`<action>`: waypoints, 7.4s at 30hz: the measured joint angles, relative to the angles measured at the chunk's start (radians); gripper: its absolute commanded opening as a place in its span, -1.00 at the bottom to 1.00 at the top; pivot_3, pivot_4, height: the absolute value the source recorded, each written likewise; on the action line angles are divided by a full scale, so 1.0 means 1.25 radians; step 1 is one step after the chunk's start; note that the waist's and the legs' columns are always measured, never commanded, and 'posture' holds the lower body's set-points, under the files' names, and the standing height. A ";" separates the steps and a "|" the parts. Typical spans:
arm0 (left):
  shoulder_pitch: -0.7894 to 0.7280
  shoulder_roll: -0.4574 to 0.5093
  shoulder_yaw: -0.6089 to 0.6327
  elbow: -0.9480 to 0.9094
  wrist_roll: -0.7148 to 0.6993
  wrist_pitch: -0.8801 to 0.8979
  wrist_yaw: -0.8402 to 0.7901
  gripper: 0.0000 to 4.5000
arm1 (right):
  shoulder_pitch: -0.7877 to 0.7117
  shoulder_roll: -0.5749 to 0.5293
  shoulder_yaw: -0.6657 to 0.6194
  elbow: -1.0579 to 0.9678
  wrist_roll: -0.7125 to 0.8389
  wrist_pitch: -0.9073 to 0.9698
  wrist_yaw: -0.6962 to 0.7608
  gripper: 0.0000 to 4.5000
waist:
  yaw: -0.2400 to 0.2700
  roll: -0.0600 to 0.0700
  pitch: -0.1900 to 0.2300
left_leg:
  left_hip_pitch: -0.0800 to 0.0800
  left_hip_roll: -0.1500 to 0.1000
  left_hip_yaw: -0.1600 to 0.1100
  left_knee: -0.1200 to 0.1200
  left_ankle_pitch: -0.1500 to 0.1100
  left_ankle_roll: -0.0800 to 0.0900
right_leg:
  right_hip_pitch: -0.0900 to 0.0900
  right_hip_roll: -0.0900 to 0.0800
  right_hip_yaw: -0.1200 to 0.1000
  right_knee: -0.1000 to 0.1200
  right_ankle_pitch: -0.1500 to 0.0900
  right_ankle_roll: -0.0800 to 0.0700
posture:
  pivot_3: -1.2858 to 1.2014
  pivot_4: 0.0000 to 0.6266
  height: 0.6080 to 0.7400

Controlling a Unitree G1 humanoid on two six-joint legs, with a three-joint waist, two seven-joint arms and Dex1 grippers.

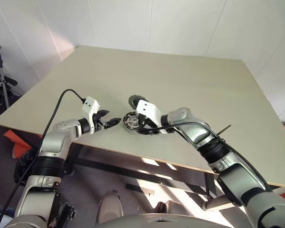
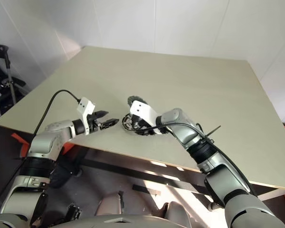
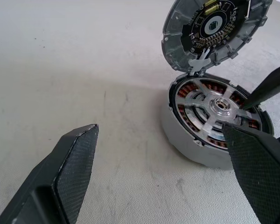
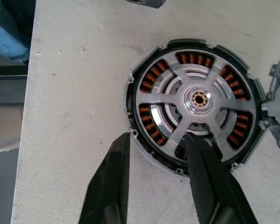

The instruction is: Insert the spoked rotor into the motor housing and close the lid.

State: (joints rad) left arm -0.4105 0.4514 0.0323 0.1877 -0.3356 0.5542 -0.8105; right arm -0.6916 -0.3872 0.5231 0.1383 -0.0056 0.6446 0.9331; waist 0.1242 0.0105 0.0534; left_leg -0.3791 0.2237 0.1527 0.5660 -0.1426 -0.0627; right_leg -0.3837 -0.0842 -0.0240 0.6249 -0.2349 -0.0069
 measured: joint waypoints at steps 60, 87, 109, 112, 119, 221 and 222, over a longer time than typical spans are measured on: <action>0.000 0.000 0.002 0.000 0.000 0.000 0.014 1.00 | 0.038 -0.026 -0.053 -0.131 0.040 0.195 -0.033 -0.99 | 0.022 -0.001 0.000 | 0.000 -0.001 0.000 0.001 -0.002 0.003 | 0.004 -0.002 0.000 -0.002 -0.001 0.001 | 0.03 -1.00 1.00; 0.015 -0.002 0.005 -0.002 -0.001 0.000 0.017 1.00 | -0.082 0.117 -0.186 -0.169 0.177 0.550 -0.230 -0.99 | 0.017 0.000 0.000 | -0.004 0.000 0.000 -0.004 0.002 -0.004 | -0.005 0.001 0.000 -0.001 -0.001 0.001 | 0.03 -1.00 1.00; 0.014 0.006 0.005 -0.002 -0.001 0.000 0.022 1.00 | -0.063 0.152 -0.185 -0.122 0.212 0.497 -0.292 0.26 | 0.017 0.000 0.000 | -0.003 0.000 0.000 -0.003 0.003 -0.005 | -0.004 0.000 0.000 0.000 -0.001 0.001 | 0.03 -1.00 1.00; 0.013 0.006 0.005 -0.002 -0.001 0.000 0.022 1.00 | -0.063 0.148 -0.185 -0.120 0.212 0.484 -0.295 0.71 | 0.016 0.000 0.000 | -0.003 0.000 0.000 -0.004 0.003 -0.005 | -0.004 0.001 0.000 0.000 -0.001 0.001 | 0.03 -1.00 1.00; 0.012 0.006 0.005 -0.002 -0.001 0.000 0.023 1.00 | -0.057 0.110 -0.161 -0.126 0.223 0.458 -0.263 0.99 | 0.018 0.000 0.000 | -0.003 0.000 0.000 -0.003 0.003 -0.005 | -0.003 0.000 0.000 -0.001 -0.001 0.001 | 0.03 -1.00 1.00; -0.009 0.030 0.004 0.024 0.001 0.009 0.007 1.00 | 0.140 0.064 -0.192 -0.322 0.291 0.498 -0.364 0.99 | 0.020 -0.001 0.000 | 0.000 0.000 0.000 -0.003 0.003 -0.005 | 0.000 0.000 0.000 0.000 -0.001 0.001 | 0.03 -1.00 1.00; -0.009 0.030 0.004 0.024 0.001 0.009 0.007 1.00 | 0.143 0.062 -0.193 -0.325 0.291 0.501 -0.365 0.99 | 0.020 -0.001 0.000 | 0.000 0.000 0.000 -0.003 0.003 -0.005 | 0.000 0.000 0.000 0.000 -0.001 0.001 | 0.03 -1.00 1.00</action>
State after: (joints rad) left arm -0.4223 0.4891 0.0369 0.2178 -0.3342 0.5650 -0.8020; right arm -0.5135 -0.3099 0.2818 -0.2684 0.3587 1.2705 0.4773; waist 0.1494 0.0095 0.0528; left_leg -0.3787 0.2232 0.1524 0.5626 -0.1391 -0.0688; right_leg -0.3841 -0.0842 -0.0237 0.6246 -0.2364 -0.0054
